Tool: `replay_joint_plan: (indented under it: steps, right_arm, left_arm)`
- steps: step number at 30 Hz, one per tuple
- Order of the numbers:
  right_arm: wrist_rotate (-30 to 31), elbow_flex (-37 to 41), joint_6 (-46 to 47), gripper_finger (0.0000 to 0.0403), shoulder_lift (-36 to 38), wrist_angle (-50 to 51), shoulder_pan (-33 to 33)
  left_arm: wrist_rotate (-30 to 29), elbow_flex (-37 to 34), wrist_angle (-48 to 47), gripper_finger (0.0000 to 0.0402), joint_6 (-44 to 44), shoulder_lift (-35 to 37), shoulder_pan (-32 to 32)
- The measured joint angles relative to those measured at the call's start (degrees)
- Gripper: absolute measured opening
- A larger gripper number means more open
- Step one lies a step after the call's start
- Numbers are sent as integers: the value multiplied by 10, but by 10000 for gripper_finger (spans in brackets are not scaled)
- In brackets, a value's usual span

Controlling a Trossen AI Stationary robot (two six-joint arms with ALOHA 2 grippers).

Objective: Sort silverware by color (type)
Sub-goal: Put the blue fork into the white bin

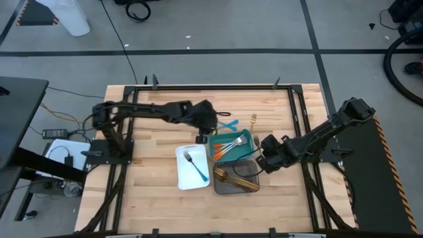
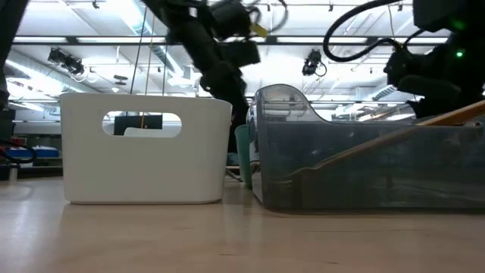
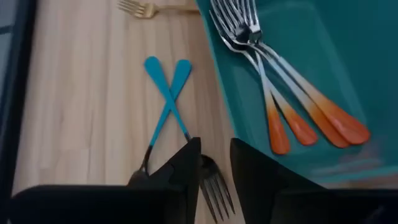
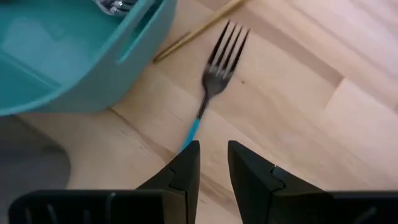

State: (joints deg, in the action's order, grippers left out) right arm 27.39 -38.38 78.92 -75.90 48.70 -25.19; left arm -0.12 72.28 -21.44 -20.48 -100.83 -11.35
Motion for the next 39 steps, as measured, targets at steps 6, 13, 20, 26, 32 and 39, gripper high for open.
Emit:
replay_joint_plan:
  steps: [6, 13, 20, 26, 32, 39]
  right_arm:
    - [20, 58, 6, 96, -1, -104, 4]
    - [48, 90, -3, 129, -3, -183, 5]
    - [62, 90, -5, 169, -52, -194, 9]
    - [63, 88, -2, 173, -83, -198, 7]
    - [51, 88, -3, 158, -81, -193, 6]
    - [21, 87, 14, 89, -81, -182, 5]
  left_arm:
    - [-1, -82, 38, 73, 34, 105, 4]
    - [-3, -128, 39, 71, 70, 173, 7]
    - [-3, -129, 22, 71, 97, 182, 7]
    - [-3, -129, 28, 71, 94, 182, 7]
    - [-3, -129, 26, 71, 93, 182, 7]
    - [-3, -129, 14, 71, 93, 182, 7]
